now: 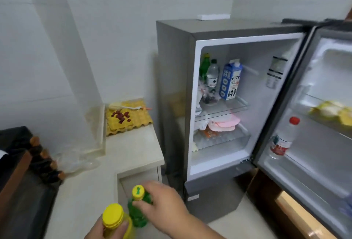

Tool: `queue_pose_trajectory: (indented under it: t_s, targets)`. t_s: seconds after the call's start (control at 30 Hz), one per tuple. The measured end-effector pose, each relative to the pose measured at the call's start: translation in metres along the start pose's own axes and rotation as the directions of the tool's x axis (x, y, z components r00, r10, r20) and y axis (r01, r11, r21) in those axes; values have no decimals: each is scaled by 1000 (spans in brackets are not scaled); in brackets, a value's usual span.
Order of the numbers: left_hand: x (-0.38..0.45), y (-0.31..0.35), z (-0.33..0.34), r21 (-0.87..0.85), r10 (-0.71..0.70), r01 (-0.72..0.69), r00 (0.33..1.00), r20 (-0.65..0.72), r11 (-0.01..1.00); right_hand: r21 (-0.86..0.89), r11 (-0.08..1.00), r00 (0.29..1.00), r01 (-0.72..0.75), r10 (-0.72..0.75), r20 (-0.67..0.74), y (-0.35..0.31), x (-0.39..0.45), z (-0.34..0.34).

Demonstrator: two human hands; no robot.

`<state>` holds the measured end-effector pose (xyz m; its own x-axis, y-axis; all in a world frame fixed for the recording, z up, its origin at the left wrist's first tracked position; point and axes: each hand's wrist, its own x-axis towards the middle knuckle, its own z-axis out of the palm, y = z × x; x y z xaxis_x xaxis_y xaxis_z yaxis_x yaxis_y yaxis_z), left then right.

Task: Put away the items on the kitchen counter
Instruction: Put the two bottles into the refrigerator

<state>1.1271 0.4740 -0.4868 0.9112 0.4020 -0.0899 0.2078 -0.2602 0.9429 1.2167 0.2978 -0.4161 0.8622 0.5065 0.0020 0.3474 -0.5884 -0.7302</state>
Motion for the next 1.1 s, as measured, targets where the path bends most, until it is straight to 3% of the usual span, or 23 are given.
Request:
queue_pose_trajectory:
  t_s: [0.2, 0.4, 0.67, 0.8, 1.1]
  targets:
    - [41, 108, 125, -34, 89, -83, 956, 280, 996, -86, 986, 943, -144, 110, -315, 66, -16, -141]
    - [107, 203, 256, -36, 273, -282, 879, 391, 959, -24, 971, 803, -240, 184, -566, 145, 16, -264]
    - [240, 312, 398, 5, 301, -325, 881, 364, 946, 123, 963, 697, -240, 259, -669, 237, 126, -393]
    - [293, 348, 440, 78, 337, -379, 884, 323, 922, 96, 961, 683, -261, 254, -685, 262, 183, -437]
    - [362, 361, 487, 220, 205, -262, 946, 251, 940, 138, 950, 653, -278, 293, -698, 311, 256, -452]
